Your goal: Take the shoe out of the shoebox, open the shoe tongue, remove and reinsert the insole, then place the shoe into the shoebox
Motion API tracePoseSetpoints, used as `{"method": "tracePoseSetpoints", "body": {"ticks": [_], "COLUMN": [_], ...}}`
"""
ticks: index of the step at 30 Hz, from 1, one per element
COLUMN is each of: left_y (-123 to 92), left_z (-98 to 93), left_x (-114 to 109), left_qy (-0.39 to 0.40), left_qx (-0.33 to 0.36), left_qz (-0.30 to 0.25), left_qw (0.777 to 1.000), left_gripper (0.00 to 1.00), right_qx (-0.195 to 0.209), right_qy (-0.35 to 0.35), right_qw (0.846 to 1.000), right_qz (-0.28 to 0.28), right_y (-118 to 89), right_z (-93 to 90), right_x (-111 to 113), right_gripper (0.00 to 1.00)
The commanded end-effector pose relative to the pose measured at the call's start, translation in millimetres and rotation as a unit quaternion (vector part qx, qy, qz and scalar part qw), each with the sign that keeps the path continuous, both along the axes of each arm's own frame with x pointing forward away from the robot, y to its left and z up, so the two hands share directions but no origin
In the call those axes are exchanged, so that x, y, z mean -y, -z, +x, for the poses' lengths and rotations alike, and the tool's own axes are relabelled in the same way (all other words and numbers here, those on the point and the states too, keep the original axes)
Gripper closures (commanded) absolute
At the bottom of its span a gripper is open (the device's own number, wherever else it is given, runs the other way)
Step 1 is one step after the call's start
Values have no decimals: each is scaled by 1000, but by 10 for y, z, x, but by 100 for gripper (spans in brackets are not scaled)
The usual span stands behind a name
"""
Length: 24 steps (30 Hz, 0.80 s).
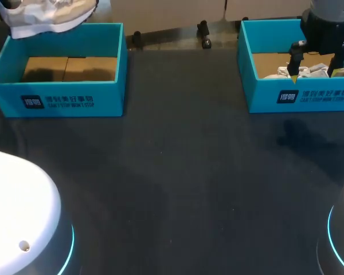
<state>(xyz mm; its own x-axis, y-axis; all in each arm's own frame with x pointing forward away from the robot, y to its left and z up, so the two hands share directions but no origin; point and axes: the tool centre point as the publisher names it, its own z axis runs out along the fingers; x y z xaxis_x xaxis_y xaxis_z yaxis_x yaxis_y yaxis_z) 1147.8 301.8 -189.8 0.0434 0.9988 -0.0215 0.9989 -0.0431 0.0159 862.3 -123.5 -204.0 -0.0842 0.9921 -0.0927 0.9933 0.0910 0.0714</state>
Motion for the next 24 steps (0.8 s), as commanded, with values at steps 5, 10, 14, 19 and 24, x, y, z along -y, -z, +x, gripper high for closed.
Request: {"method": "tracePoseSetpoints", "body": {"ticks": [5,10,14,19,24], "left_y": [-132,-169,-179,-204,-239], "left_z": [-484,-678,-841,-1018,-1174], "left_x": [213,313,399,479,551], "left_qy": [7,13,20,17,11], "left_qx": [29,31,33,34,33], "left_qz": [14,27,26,30,29], "left_qw": [999,999,999,999,999], "left_gripper": [100,100,100,100,100], "right_qx": [1,1,1,1,1], "right_qy": [0,0,0,0,0], "right_qw": [1000,1000,1000,1000,1000], "right_qz": [1,1,1,1,1], "right_y": [6,6,6,6,6], "right_z": [-6,-6,-6,-6,-6], "right_x": [3,3,3,3,3], "right_gripper": [0,0,0,0,0]}}
